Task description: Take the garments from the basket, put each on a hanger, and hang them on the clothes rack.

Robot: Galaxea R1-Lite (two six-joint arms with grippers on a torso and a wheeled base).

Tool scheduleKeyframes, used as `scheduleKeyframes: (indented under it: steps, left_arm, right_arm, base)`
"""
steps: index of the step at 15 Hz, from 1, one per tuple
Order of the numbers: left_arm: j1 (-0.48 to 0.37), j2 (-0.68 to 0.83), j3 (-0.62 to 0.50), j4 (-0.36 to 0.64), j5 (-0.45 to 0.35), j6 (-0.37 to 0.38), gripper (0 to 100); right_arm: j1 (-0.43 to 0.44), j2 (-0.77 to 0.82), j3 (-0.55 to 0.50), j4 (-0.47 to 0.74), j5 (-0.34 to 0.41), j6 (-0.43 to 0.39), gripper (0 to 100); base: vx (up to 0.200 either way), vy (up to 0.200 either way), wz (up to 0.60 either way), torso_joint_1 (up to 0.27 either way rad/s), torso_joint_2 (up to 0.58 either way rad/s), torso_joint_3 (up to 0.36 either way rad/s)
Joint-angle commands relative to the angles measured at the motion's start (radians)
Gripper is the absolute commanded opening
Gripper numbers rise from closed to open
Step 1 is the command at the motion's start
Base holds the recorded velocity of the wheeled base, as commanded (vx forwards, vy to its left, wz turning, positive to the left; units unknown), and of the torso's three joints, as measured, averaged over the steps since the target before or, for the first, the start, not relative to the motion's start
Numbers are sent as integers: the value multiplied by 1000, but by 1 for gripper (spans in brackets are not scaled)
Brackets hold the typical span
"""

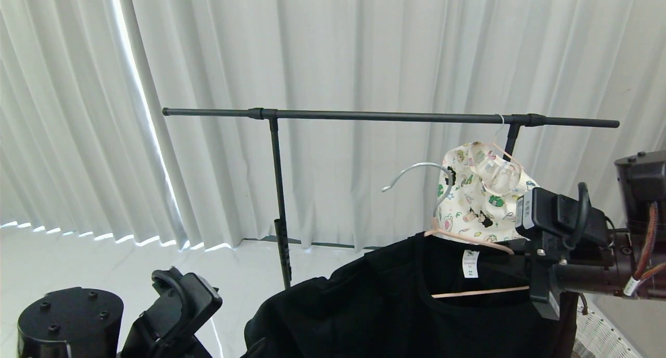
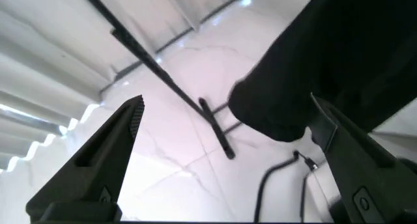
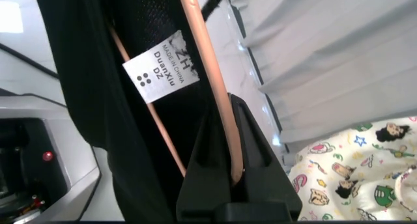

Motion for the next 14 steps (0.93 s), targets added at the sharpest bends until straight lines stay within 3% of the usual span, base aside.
scheduleKeyframes:
  steps: [1,5,6,10,14]
  left_arm:
    - [18,8,4,0,-24,0,100]
    - [23,7,4,0,-33,-20,100]
    - [23,7,6,0,-39,-22,0]
    - [66,17,7,0,-38,-22,0]
    - [268,10,20,0,-36,-19,0]
  right_arm:
    - [2,-30,13,0,2,-5,0]
    - [12,-45,29,-2,2,-11,0]
    - [20,-48,34,0,2,-11,0]
    - [20,-59,42,-2,-2,-10,0]
    - [-49,-79,49,-2,-4,-7,0]
  base:
    - [0,0,0,0,0,0]
    - [0,0,0,0,0,0]
    - [0,0,0,0,0,0]
    - [0,0,0,0,0,0]
    - [0,0,0,0,0,0]
